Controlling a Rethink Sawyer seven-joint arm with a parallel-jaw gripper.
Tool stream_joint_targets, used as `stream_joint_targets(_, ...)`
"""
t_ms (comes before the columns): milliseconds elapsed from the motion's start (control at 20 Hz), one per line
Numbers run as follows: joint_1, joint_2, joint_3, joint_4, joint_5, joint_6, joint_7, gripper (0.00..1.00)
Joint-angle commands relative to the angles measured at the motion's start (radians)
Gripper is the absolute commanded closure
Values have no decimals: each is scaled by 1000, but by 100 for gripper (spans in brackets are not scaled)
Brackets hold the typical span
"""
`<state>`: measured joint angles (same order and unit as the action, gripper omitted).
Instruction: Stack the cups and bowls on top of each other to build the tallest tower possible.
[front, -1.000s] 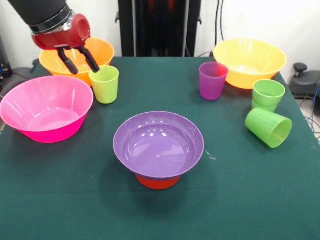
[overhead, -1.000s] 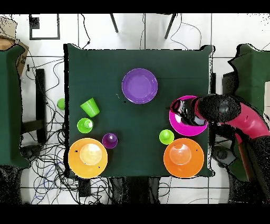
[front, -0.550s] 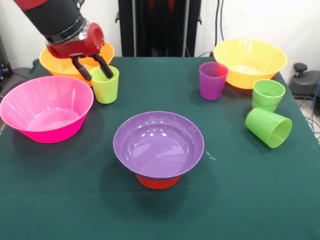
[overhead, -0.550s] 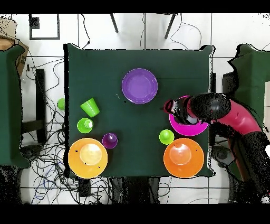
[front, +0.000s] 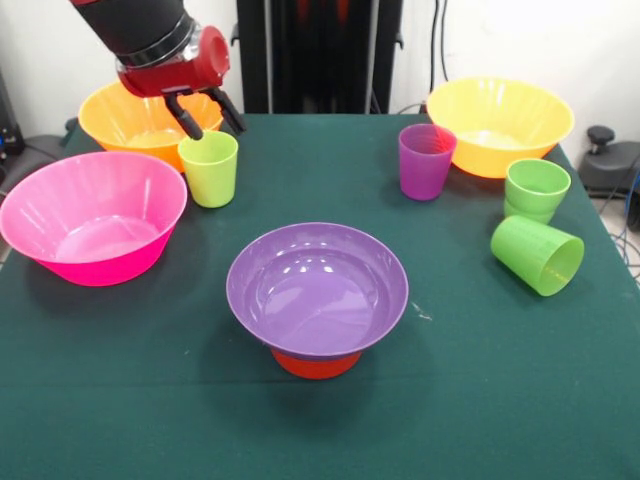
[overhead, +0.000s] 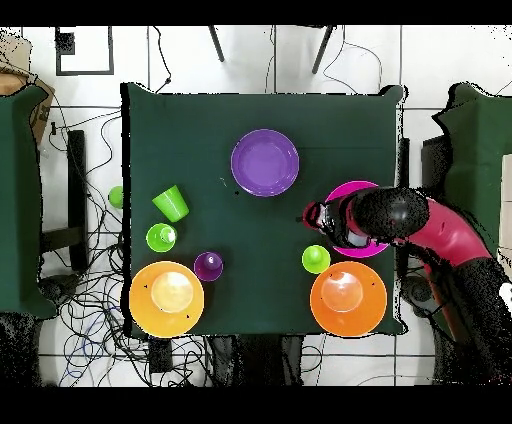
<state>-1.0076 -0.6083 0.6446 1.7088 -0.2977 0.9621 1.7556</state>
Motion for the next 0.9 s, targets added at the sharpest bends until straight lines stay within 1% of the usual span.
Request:
stream_joint_targets(50, 32, 47, -5, -2, -38, -64, -49, 0)
stream_joint_targets(150, 39, 61, -12, -28, -45, -59, -53, 0)
stream_joint_targets(250, 38, 45, -17, -10, -52, -80, -37, 0)
stream_joint_targets(450, 57, 1, -35, 54, -86, -203, 37, 0)
stream_joint_targets(550, 68, -8, -44, 66, -97, -238, 57, 0)
stream_joint_targets(700, 78, -47, -62, 91, -125, -302, 67, 0)
stream_joint_targets(900, 101, -85, -92, 87, -169, -380, 64, 0)
